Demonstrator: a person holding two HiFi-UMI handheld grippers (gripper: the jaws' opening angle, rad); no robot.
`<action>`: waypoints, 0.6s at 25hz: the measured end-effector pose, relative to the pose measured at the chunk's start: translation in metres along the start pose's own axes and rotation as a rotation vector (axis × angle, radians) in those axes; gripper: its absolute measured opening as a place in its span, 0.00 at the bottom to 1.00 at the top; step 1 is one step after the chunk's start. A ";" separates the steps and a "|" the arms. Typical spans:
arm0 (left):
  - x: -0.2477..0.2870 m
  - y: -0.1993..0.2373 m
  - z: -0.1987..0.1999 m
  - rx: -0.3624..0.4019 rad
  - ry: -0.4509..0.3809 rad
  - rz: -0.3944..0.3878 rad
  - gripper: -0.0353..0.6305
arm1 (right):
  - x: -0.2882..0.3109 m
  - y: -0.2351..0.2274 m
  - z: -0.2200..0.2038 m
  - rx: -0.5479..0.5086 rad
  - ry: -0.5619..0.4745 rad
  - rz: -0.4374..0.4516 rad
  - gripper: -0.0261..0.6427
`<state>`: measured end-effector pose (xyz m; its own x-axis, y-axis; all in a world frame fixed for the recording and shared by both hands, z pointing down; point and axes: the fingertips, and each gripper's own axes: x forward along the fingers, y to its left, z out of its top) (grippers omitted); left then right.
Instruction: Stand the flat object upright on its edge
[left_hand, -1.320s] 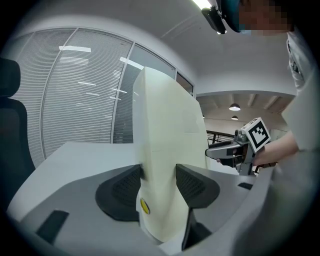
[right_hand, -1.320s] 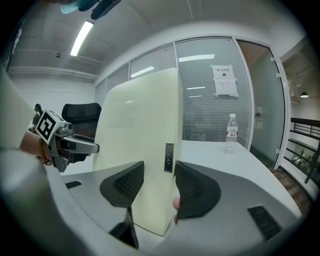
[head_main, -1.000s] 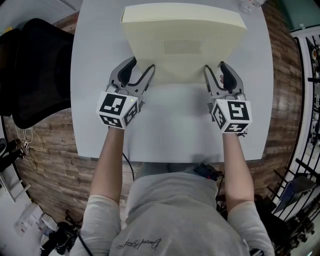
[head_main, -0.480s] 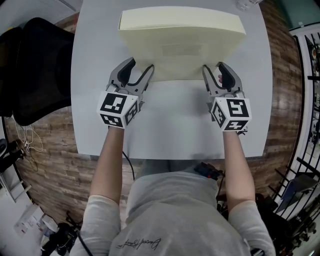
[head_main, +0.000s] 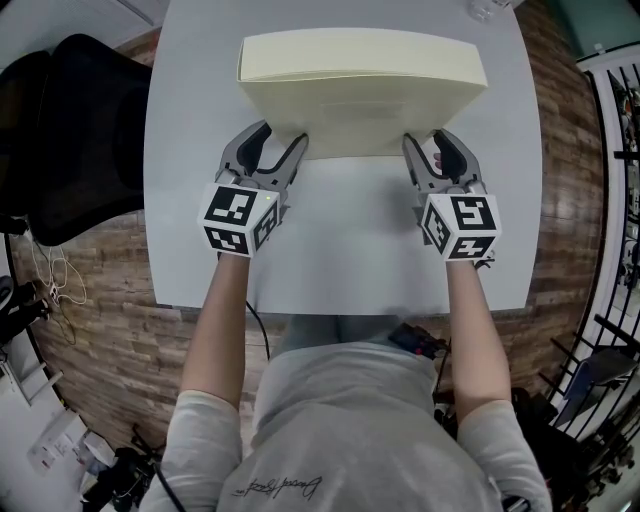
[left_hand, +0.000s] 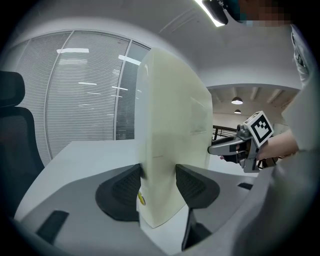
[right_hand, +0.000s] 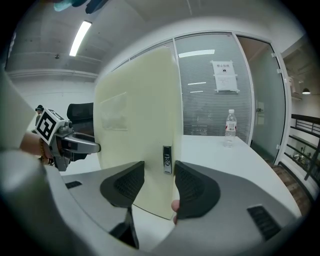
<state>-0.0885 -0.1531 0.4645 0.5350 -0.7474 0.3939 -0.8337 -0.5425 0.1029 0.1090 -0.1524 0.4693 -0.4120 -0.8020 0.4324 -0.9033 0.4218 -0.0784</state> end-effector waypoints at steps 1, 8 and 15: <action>-0.001 0.000 -0.001 0.001 0.003 0.000 0.40 | 0.000 0.001 -0.001 0.000 0.002 0.001 0.35; -0.003 -0.004 -0.003 -0.001 0.008 0.003 0.40 | -0.005 0.000 -0.004 0.005 0.005 0.003 0.35; -0.004 -0.008 -0.004 -0.001 0.019 0.000 0.40 | -0.008 0.000 -0.006 0.005 0.018 0.001 0.35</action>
<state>-0.0846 -0.1441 0.4652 0.5325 -0.7397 0.4115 -0.8336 -0.5425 0.1036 0.1131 -0.1434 0.4708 -0.4108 -0.7937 0.4487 -0.9034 0.4206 -0.0832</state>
